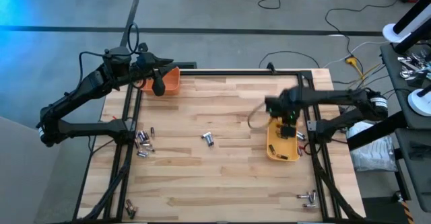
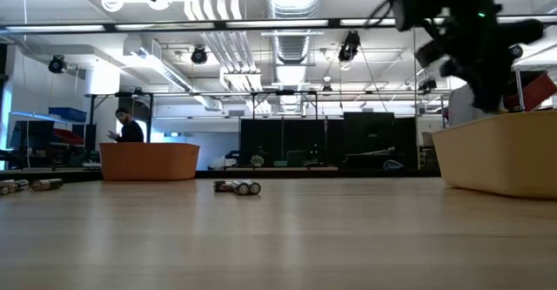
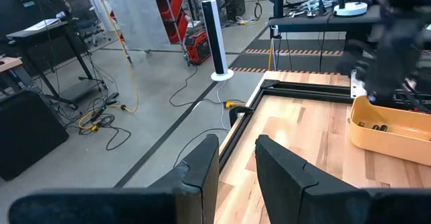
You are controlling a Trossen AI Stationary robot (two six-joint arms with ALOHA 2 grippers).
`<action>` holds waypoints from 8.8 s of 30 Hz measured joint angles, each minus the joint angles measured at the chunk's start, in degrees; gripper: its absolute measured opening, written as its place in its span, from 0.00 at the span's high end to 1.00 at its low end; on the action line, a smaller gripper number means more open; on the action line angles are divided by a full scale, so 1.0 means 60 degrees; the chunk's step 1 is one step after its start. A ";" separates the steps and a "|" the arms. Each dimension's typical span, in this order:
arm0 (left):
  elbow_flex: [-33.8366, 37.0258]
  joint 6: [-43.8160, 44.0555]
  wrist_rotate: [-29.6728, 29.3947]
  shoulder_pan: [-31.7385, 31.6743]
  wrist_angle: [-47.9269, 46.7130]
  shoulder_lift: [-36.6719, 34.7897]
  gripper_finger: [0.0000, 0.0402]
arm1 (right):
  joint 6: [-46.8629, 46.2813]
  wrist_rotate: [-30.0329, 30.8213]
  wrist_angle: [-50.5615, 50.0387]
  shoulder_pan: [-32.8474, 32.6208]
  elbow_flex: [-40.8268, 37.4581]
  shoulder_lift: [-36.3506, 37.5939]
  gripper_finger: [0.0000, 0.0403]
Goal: Sort batteries
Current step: Put the black battery into the yellow bin, then adjust the yellow bin
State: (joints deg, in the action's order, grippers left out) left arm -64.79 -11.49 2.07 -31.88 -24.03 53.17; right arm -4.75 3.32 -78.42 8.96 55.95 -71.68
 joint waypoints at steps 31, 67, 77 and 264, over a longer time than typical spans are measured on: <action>0.0000 0.0000 0.0000 0.0004 0.0000 0.0004 0.80 | 0.0960 -0.0591 0.1402 -0.1429 -0.1097 0.0511 0.53; -0.0015 0.1019 0.0010 0.0001 0.0408 0.0683 0.80 | -0.4151 -0.3926 -0.1234 0.8079 0.0771 -0.4692 0.44; -0.0007 0.1427 0.0000 0.0000 -0.0176 0.0870 0.80 | -0.3942 -0.4204 -0.0107 0.8068 0.0228 -0.5397 0.44; -1.1626 0.7197 -1.0696 1.0940 -0.7000 0.9559 0.80 | -1.2508 -0.1121 0.2809 -0.8857 -0.2313 -0.0171 0.45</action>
State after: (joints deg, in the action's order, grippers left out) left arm -134.55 31.70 -62.11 33.76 -66.03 110.52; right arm -79.80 -3.40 -61.56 -44.19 42.07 -72.71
